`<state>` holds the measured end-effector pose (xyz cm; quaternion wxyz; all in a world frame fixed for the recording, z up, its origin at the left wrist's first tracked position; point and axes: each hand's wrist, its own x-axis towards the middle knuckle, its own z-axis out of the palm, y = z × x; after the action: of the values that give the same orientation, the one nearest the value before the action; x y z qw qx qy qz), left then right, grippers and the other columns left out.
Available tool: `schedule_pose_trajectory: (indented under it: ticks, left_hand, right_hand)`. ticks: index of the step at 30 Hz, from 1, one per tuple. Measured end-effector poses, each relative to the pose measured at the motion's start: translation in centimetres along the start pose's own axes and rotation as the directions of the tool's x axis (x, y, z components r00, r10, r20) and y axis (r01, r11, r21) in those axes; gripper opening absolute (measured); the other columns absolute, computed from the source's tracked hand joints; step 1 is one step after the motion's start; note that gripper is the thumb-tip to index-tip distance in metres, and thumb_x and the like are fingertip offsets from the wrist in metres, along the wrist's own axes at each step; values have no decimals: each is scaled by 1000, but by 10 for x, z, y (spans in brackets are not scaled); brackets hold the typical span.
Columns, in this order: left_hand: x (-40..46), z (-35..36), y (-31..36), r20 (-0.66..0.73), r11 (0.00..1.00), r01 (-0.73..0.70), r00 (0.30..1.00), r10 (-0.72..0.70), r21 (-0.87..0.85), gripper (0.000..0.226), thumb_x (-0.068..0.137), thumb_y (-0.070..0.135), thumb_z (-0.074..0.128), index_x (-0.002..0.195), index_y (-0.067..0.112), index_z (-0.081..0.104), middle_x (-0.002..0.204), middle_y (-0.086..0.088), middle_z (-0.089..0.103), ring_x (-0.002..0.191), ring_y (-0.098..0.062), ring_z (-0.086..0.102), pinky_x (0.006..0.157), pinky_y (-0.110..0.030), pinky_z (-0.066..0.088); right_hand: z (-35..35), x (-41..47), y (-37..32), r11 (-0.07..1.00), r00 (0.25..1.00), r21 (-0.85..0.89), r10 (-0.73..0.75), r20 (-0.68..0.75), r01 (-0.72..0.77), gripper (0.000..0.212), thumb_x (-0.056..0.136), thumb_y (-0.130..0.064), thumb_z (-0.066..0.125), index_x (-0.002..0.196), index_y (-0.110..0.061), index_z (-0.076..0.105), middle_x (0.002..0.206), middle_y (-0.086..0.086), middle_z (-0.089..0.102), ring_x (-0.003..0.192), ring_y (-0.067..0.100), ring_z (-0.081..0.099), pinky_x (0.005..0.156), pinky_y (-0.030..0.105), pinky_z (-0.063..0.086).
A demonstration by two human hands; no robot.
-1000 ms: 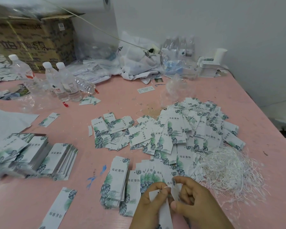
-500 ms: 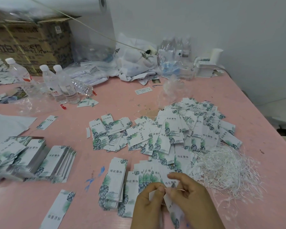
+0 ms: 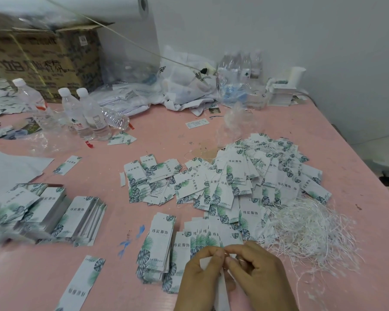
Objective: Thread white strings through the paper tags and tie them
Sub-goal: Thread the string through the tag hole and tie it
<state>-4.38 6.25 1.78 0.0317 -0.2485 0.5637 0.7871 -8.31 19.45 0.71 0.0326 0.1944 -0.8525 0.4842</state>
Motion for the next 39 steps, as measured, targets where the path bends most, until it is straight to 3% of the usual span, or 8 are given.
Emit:
schedule_pose_trajectory:
  ticks: [2, 7, 12, 19, 22, 27, 34, 39]
  left_hand:
    - [-1, 0, 3, 7, 1000, 18, 1000, -18, 4, 13, 93, 4, 61, 82, -4, 66, 62, -9, 67, 52, -9, 63, 48, -16, 49]
    - [-2, 1, 7, 19, 996, 88, 996, -89, 4, 16, 95, 10, 60, 86, 1, 70, 74, -13, 73, 61, -17, 71, 54, -29, 58]
    - [-7, 5, 7, 14, 989, 132, 991, -131, -65, 36, 103, 20, 48, 89, 1, 75, 76, -15, 76, 65, -21, 74, 50, -27, 57]
    - [2, 4, -2, -17, 962, 181, 982, -189, -204, 45, 104, 36, 38, 102, -1, 66, 82, -27, 73, 67, -33, 72, 63, -41, 60]
    - [10, 2, -4, -85, 937, 200, 969, -233, -285, 45, 102, 40, 40, 96, -1, 59, 72, -25, 72, 55, -29, 69, 48, -34, 56]
    - [11, 2, -11, -92, 931, 198, 967, -236, -307, 47, 101, 42, 40, 91, 0, 58, 74, -27, 72, 55, -29, 69, 47, -29, 53]
    - [8, 0, -7, -47, 965, 89, 994, -103, -246, 40, 74, 32, 60, 97, 0, 69, 74, -21, 72, 58, -26, 69, 47, -26, 53]
    - [10, -1, -5, -120, 945, 29, 990, -71, -326, 12, 88, -8, 55, 97, -5, 62, 62, -18, 66, 48, -25, 63, 44, -32, 55]
  right_hand:
    - [1, -1, 1, 998, 998, -9, -57, -36, 56, 32, 76, -18, 77, 93, -44, 70, 69, -18, 51, 51, -1, 49, 53, 11, 40]
    - [6, -8, 6, 984, 976, -35, -178, -125, 175, 24, 86, -37, 66, 106, -50, 68, 75, -25, 53, 55, -4, 53, 51, 8, 40]
    - [13, -14, 18, 980, 974, -135, -169, -149, 149, 23, 94, -41, 59, 112, -56, 63, 81, -23, 56, 57, -2, 57, 49, 12, 44]
    - [17, -9, 10, 996, 966, -18, 78, -248, -85, 19, 78, -25, 70, 83, -42, 65, 68, -12, 61, 53, 3, 54, 50, 14, 45]
    - [16, -9, 4, 948, 945, 180, 290, -150, -262, 35, 78, -3, 76, 69, -36, 69, 58, 12, 60, 44, 8, 48, 46, 18, 46]
    - [5, 0, -16, 813, 918, 460, 396, 10, -356, 21, 83, 9, 67, 66, -2, 67, 43, 1, 58, 37, -1, 54, 38, 9, 40]
    - [-1, 2, -22, 810, 911, 430, 406, 77, -398, 21, 83, 6, 68, 64, -3, 67, 42, -3, 56, 38, -1, 49, 42, 9, 38]
    - [0, -1, -17, 827, 903, 370, 419, 93, -422, 26, 81, 5, 70, 60, -10, 68, 40, -4, 46, 37, 3, 35, 41, 11, 30]
